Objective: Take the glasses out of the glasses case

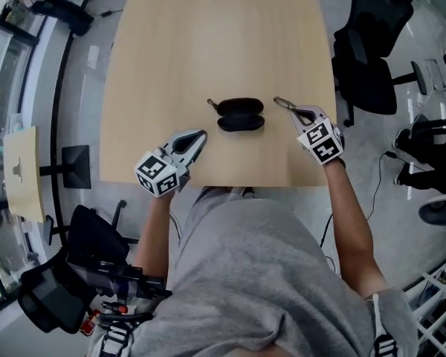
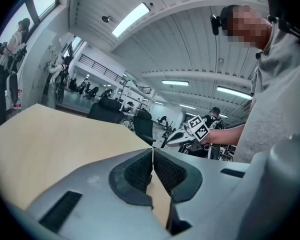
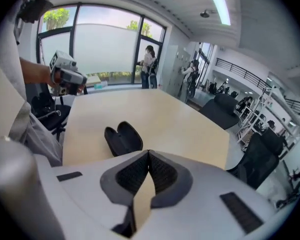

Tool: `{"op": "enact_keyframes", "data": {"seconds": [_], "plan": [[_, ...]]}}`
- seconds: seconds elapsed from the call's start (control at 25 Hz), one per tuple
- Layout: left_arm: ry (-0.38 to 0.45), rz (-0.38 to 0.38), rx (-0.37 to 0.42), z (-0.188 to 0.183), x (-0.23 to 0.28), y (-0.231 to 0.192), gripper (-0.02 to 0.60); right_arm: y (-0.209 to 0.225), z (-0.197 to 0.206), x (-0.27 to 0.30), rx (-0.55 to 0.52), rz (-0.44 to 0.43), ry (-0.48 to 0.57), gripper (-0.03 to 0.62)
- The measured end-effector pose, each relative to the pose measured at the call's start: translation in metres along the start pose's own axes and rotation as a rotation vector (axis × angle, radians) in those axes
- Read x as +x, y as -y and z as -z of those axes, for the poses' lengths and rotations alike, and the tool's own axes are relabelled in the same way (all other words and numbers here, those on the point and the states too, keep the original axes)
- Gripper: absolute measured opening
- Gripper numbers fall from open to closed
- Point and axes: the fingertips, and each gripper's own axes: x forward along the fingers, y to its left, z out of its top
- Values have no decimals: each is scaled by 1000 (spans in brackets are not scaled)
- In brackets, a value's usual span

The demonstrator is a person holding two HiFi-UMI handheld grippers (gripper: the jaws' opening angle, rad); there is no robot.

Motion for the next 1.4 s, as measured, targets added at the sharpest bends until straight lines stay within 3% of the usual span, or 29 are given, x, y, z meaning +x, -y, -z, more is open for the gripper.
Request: {"op": "enact_keyframes", "data": {"seconds": [0.24,0.68,0.96,1.4], "plan": [[128,-37,70,-48,-29,49,8,-27,-55,-96,196,-47,313,8],[329,-116,181,-119,-100,164,8,-92,-110,-237,150,-193,661,8],[354,-131,236,-139,-123,207,8,-127,-130,-283,145,-268,754,8],[357,-159,240,-120,-181,224,8,-190,-154,-286,109,-317,748,8]]}}
